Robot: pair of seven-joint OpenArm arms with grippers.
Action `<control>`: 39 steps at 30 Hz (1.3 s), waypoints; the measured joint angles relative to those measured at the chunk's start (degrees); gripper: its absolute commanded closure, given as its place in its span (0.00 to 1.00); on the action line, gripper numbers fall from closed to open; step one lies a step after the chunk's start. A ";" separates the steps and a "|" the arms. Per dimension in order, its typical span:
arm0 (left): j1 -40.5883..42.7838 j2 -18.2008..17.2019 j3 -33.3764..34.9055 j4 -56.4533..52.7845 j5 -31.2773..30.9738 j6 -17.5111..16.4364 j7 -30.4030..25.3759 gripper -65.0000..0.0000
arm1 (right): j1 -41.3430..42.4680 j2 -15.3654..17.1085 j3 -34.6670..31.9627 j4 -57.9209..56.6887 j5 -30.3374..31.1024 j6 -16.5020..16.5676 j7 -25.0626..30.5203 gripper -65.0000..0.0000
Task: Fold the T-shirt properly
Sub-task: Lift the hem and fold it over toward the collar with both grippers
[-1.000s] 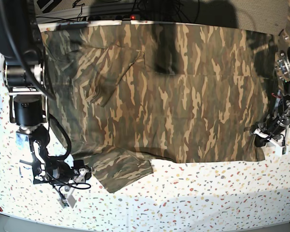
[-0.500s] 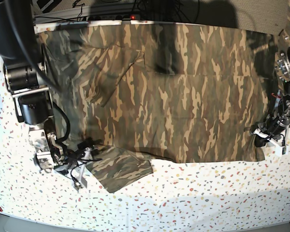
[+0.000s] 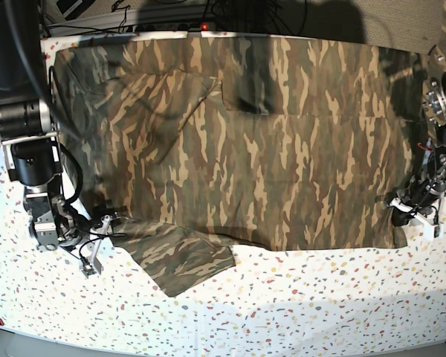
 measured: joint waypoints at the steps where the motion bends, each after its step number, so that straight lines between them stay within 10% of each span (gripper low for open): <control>1: 0.00 0.02 0.00 0.00 0.00 -0.02 0.00 1.00 | 0.11 0.00 0.00 -0.35 1.44 0.96 -0.33 0.50; 5: 0.00 0.00 0.00 0.00 0.00 0.00 0.00 1.00 | 0.17 -0.26 0.00 -0.42 6.14 4.72 -5.01 0.55; 12: 0.00 0.02 0.00 0.00 0.00 0.00 -0.04 1.00 | 0.44 -0.31 0.00 -0.42 7.08 5.79 -7.02 0.99; 21: 0.31 0.24 0.00 -0.15 -7.63 -0.02 0.76 1.00 | 2.21 -0.02 -0.02 -0.63 8.20 3.02 -4.63 1.00; 23: 0.28 0.22 0.02 0.35 -7.93 -0.02 2.14 1.00 | 3.65 0.04 -0.02 -0.09 9.49 6.45 -6.47 1.00; 32: 2.75 0.48 0.24 13.29 -16.72 -0.04 21.00 1.00 | 2.51 0.20 -0.07 9.14 15.58 7.78 -14.64 1.00; 39: 12.63 -2.47 0.24 34.05 -30.67 0.15 29.70 1.00 | -8.70 6.45 -0.33 32.15 25.11 5.88 -19.43 1.00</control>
